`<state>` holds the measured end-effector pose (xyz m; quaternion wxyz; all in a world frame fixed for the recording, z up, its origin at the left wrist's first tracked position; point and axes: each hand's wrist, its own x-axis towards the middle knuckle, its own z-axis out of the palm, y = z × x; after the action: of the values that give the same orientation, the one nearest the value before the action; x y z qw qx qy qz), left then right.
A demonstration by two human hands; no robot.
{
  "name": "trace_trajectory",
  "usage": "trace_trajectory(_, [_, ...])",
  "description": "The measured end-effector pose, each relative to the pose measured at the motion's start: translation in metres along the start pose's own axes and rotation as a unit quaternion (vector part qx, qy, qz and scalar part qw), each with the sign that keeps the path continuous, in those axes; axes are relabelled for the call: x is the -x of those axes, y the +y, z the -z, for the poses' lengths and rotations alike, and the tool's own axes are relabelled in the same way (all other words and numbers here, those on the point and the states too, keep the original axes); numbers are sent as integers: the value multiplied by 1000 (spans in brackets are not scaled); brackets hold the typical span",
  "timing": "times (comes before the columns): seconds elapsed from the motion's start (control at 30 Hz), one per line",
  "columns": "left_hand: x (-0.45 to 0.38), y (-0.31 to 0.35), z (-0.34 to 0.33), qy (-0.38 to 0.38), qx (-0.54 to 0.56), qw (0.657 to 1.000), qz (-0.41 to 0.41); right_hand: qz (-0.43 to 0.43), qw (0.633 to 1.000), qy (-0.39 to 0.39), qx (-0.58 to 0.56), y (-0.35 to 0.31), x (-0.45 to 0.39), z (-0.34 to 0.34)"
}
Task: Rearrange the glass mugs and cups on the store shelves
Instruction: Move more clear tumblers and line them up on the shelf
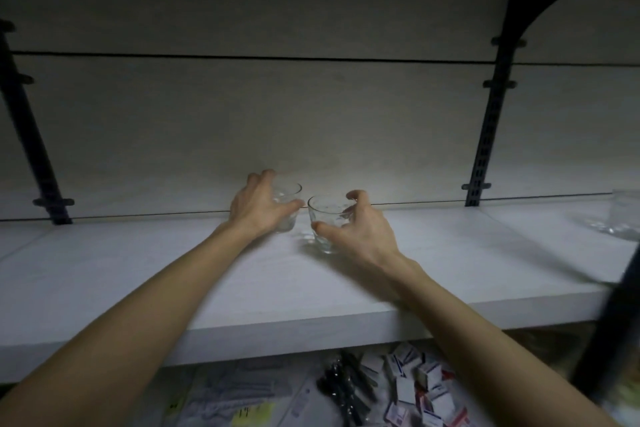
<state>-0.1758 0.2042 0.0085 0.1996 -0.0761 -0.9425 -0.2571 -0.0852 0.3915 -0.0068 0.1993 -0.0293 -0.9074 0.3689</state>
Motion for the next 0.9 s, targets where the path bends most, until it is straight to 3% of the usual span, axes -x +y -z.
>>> trace_trajectory(0.13, [3, -4, 5, 6, 85, 996, 16, 5, 999, 5, -36, 2, 5, -1])
trace_trajectory(0.37, [54, 24, 30, 142, 206, 968, 1, 21, 985, 75, -157, 12, 31, 30])
trace_trajectory(0.6, [157, 118, 22, 235, 357, 901, -80, 92, 950, 166, -249, 72, 118, 120])
trace_trajectory(0.7, [211, 170, -13, 231, 388, 883, -128, 124, 949, 193, -214, 131, 163, 168])
trace_trajectory(0.9, [291, 288, -105, 154, 393, 885, -196, 109, 949, 251, -158, 249, 217, 265])
